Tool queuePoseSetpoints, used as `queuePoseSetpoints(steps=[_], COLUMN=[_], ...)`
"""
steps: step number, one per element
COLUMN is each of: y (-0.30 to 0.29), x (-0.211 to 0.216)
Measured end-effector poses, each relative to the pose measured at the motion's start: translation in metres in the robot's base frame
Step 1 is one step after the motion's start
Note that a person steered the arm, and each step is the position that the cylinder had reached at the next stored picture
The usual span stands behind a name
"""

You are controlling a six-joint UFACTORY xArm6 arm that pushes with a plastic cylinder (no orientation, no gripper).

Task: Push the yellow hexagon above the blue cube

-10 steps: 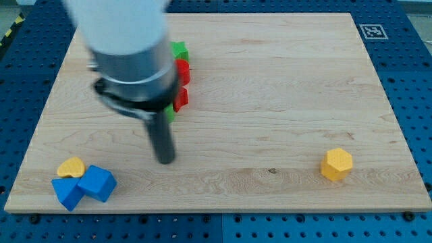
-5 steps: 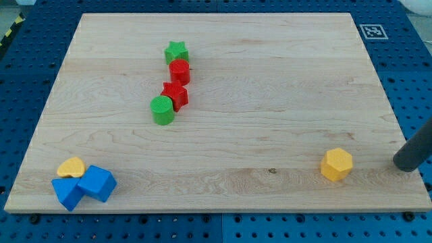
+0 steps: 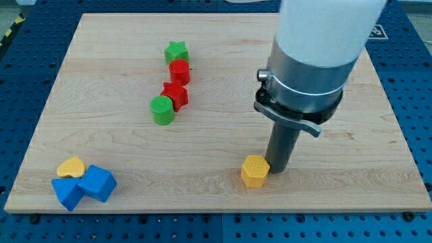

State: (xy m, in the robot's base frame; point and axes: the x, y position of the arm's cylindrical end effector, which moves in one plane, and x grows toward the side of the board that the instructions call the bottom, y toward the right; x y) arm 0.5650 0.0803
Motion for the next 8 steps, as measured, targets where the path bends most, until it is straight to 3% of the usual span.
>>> queuePoseSetpoints(steps=[3, 5, 8], y=[0.013, -0.019, -0.009], x=[0.038, 0.005, 0.033])
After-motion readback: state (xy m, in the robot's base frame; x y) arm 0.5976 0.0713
